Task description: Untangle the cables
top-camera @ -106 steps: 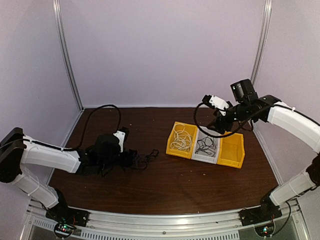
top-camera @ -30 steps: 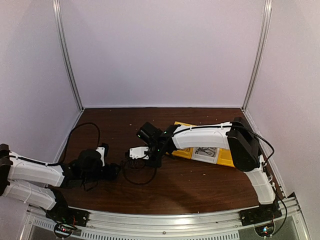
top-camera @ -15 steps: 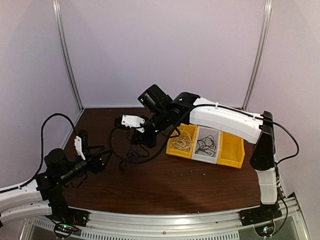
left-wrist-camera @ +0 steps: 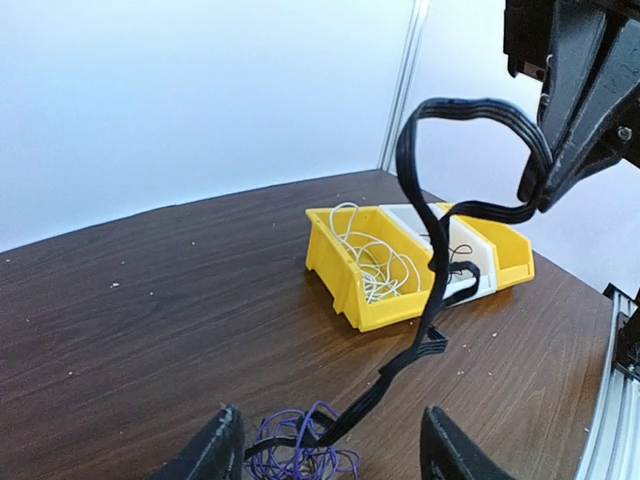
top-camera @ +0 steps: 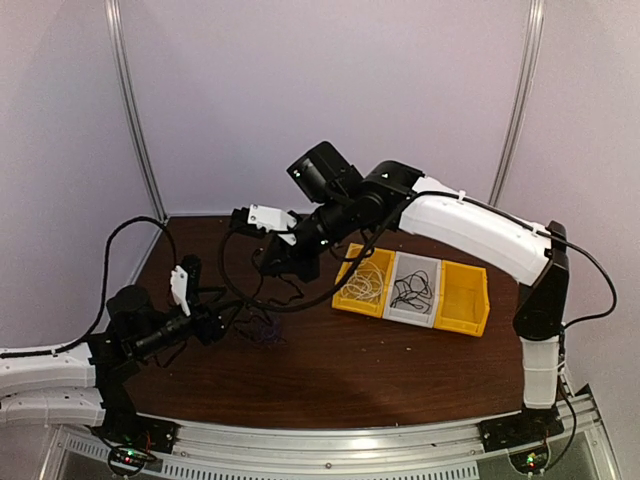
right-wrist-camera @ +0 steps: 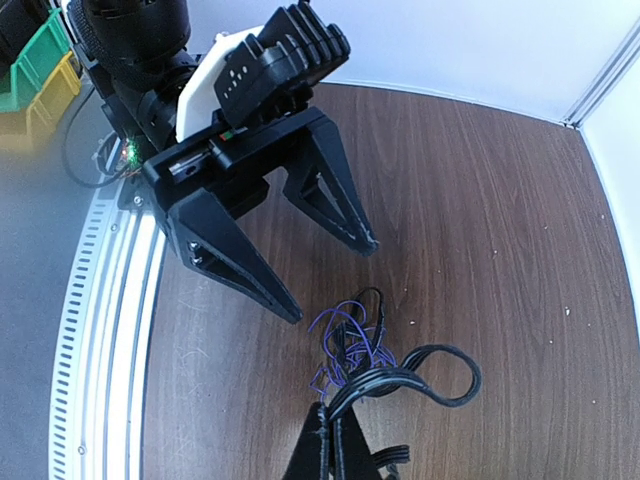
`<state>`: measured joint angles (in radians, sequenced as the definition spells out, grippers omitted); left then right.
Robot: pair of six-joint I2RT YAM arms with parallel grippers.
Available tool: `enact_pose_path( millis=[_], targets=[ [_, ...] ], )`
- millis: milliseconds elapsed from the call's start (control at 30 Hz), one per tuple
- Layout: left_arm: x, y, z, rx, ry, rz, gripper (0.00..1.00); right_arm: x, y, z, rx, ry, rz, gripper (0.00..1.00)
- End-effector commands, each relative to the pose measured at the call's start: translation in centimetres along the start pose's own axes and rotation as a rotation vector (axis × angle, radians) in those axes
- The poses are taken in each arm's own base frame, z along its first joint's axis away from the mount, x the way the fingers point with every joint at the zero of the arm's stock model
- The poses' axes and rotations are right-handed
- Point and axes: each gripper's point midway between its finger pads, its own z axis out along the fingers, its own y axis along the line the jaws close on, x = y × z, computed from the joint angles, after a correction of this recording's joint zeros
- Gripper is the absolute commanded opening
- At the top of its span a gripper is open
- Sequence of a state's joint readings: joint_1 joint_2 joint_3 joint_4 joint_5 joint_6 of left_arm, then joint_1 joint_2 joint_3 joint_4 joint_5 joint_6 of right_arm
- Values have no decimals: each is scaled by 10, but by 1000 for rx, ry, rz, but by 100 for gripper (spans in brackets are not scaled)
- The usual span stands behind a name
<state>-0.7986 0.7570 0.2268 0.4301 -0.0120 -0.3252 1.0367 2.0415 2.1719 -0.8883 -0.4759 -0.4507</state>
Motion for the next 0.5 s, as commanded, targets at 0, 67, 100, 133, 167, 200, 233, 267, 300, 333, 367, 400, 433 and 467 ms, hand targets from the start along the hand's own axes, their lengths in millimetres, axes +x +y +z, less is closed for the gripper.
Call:
enact_pose_path(
  millis=[0, 67, 100, 133, 167, 200, 233, 267, 300, 333, 367, 400, 433, 467],
  targets=[
    [-31, -14, 14, 62, -113, 56, 61, -9, 12, -16, -20, -23, 1, 0],
    [-24, -12, 23, 56, -99, 69, 61, -12, 10, -22, -3, -30, -9, 0],
    [-23, -13, 28, 57, -96, 75, 60, -14, 10, -25, 5, -36, -14, 0],
    [-19, -12, 34, 54, -84, 78, 59, -16, 9, -28, 12, -41, -20, 0],
    [-16, -10, 40, 46, -77, 78, 58, -17, 10, -30, 14, -45, -23, 0],
    [-14, -4, 45, 14, -74, 77, 55, -18, 10, -32, 16, -46, -25, 0],
    [-13, 1, 51, -17, -76, 73, 52, -18, 10, -34, 16, -47, -26, 0],
    [-7, 7, 57, -44, -61, 73, 50, -19, 11, -36, 16, -49, -27, 0],
    [-9, 10, 60, -63, -73, 72, 48, -19, 12, -37, 11, -50, -27, 0],
    [-3, 13, 65, -79, -63, 72, 46, -21, 14, -41, 9, -57, -30, 0],
    [-1, 16, 69, -90, -63, 72, 44, -22, 15, -44, 9, -62, -34, 0],
    [3, 18, 74, -103, -53, 74, 41, -24, 17, -48, 7, -68, -40, 0],
    [8, 22, 80, -119, -40, 78, 37, -26, 20, -53, -2, -77, -57, 0],
    [14, 26, 86, -136, -24, 83, 33, -29, 23, -58, -11, -87, -68, 0]
  ],
)
